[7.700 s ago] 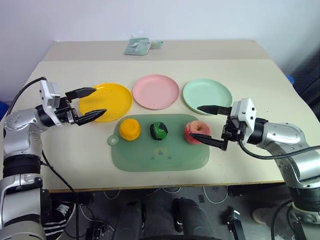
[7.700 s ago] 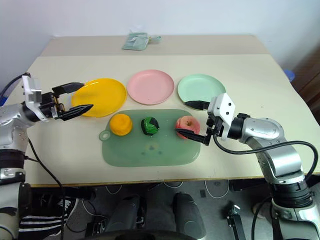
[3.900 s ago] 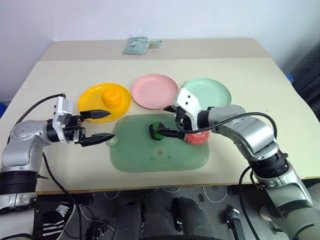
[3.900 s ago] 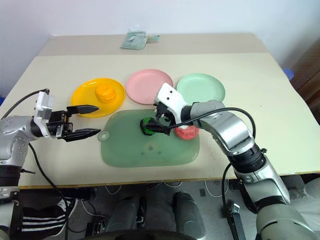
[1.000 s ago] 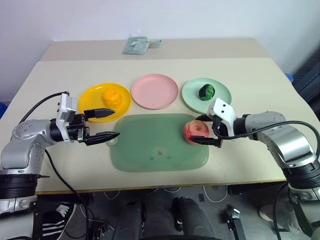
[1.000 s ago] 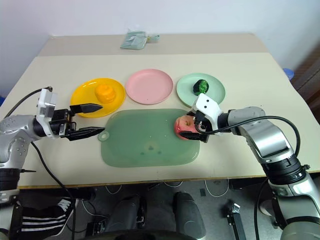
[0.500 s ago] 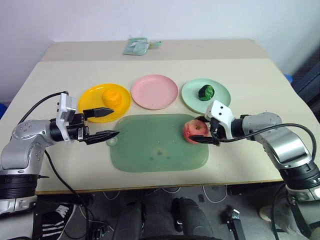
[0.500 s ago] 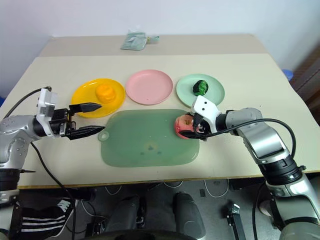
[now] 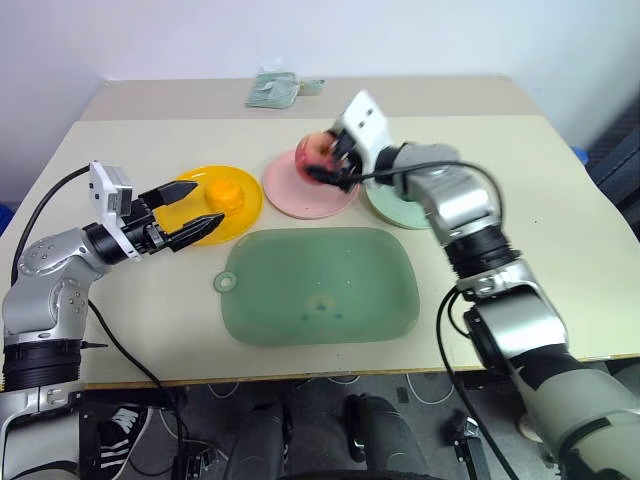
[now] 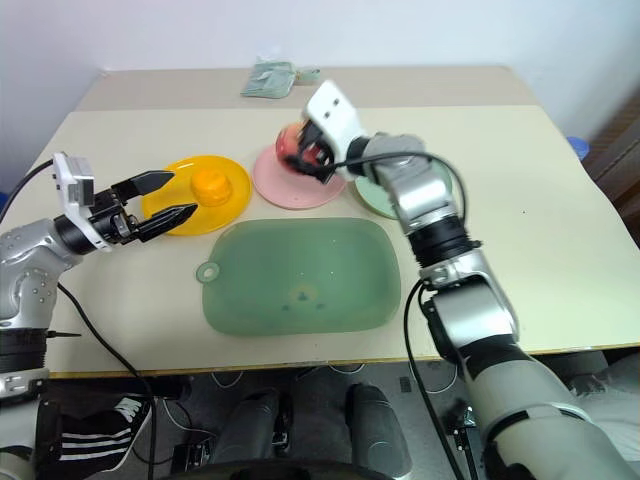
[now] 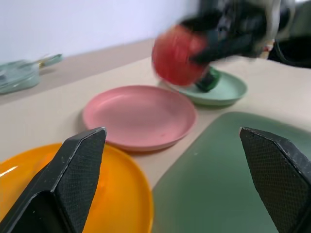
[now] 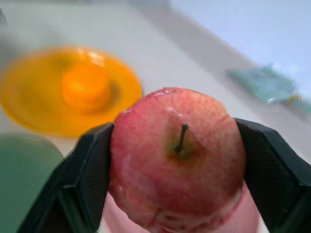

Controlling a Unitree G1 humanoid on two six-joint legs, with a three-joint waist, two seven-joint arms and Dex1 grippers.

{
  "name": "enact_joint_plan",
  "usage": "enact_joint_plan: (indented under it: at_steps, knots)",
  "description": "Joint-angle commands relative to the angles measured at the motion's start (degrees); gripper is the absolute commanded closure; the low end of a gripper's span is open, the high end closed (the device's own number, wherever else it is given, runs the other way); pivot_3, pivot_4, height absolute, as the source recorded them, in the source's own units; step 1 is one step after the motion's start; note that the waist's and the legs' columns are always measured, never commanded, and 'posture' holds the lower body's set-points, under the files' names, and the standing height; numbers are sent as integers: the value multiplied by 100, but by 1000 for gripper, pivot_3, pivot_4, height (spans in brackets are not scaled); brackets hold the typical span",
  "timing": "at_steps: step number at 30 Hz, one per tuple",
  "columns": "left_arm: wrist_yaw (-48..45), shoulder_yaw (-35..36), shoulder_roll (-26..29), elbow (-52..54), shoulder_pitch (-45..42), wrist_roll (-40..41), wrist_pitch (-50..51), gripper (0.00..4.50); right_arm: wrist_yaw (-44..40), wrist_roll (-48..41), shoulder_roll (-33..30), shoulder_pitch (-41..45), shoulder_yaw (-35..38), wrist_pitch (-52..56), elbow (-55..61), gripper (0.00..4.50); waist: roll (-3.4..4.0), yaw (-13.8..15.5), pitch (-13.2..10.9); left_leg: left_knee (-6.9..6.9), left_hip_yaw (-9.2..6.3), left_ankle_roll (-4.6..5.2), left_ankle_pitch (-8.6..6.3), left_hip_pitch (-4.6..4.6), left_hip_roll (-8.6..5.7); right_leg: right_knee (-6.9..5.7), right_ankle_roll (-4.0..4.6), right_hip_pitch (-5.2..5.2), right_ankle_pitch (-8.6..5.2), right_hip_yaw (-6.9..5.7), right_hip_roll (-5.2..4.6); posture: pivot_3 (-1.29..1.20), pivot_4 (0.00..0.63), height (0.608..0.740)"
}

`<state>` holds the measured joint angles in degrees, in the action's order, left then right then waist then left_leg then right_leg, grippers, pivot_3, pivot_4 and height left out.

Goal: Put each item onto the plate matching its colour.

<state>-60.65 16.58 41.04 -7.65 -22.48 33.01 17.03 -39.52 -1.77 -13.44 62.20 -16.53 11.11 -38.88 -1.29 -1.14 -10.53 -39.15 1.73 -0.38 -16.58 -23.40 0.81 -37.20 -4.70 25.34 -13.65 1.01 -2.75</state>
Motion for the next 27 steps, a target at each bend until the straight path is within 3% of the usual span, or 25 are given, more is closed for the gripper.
enact_joint_plan:
  at_steps: [1, 8, 9, 10, 14, 18, 21, 27]
  knots:
    - [68, 210, 94, 408, 194, 71, 2, 0, 542, 479, 189, 375, -13, -962, -975, 1276, 2, -2, -1, 1, -1, -1, 0, -2, 1, -1, 0, 3, 0, 0, 1, 0, 150, 734]
    - [159, 377, 180, 795, 550, 180, 125, 0, 504, 317, 447, 702, 478, -1250, -2056, 1276, 3, -49, -2, 2, -4, -8, 4, -1, 7, -6, 3, 6, 1, 0, -8, 0, 150, 734]
    - [162, 392, 181, 828, 574, 208, 156, 0, 406, 270, 452, 712, 547, -1224, -2076, 276, 3, -69, -2, 2, -6, -10, 4, -1, 7, -8, 3, 6, 1, 0, -8, 0, 150, 734]
    - [164, 400, 180, 850, 589, 223, 174, 0, 400, 311, 437, 715, 557, -1295, -2070, 30, 3, -91, -2, 3, -7, -10, 5, 0, 8, -9, 4, 5, 1, -1, -8, 0, 150, 734]
    - [125, 364, 177, 863, 580, 235, 147, 0, 361, 109, 377, 747, 884, -1267, -1806, 30, 3, -145, -2, 3, -7, -11, 5, 1, 7, -11, 6, 4, 3, -1, -11, 0, 150, 734]
    - [-69, 381, 153, 787, 455, 395, 172, 0, -639, -1225, 173, 418, 1781, -241, -330, 30, 10, -141, -6, 7, -8, -11, 5, -2, 9, -8, 6, 7, 3, -1, -12, 0, 150, 734]
    - [-293, 332, 177, 509, 218, 378, 30, 0, -1581, -2084, -472, -697, 1898, 728, 1915, 30, 3, -72, -2, 12, -17, -11, 5, -4, 9, -2, 6, 2, 3, -8, -15, 0, 150, 734]
    - [-796, 216, 59, -835, -491, 224, -306, 0, -1613, -2980, -1602, -2701, 2120, 1924, 5320, 30, 9, 51, -4, 2, -17, -3, 0, -2, 0, 9, 5, -12, 3, -24, -23, 0, 150, 734]
